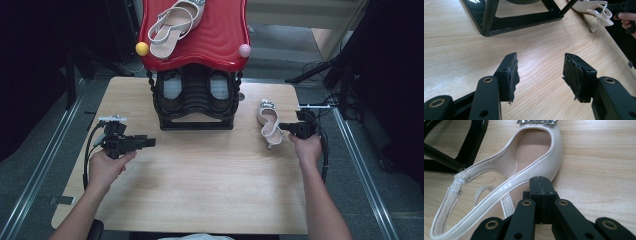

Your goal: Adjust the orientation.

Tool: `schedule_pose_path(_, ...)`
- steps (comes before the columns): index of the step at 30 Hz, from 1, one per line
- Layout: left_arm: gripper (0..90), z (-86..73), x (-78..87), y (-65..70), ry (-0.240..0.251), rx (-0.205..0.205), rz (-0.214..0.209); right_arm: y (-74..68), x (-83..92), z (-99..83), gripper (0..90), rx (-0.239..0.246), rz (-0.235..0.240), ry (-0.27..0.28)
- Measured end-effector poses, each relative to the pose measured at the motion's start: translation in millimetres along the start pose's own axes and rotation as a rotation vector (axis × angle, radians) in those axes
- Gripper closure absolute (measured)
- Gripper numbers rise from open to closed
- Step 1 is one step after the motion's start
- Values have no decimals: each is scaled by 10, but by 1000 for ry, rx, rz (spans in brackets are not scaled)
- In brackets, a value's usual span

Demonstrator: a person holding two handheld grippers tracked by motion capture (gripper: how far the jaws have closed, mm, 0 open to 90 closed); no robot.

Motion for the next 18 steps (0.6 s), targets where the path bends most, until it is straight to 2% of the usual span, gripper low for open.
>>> schedule_pose_path(5,456,-1,2,-1,0,1,1,-30,16,-3,900,7,-16,3)
schedule_pose_path(12,456,-2,-2,-3,0,4,-2,4,126,113,885,-24,4,59)
schedule_pose_path(18,455,1,-2,-6,2,2,0,-27,169,163,811,-29,15,82)
Point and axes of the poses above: each handheld gripper's, and its own axes: x roughly backward along the jaws, z roughly out of its top, y roughly to its right, the point moved 8 cm from there along -x, roughly forward along the jaws, and after that the axes turned 14 degrees about -z, right-handed, at the moved point
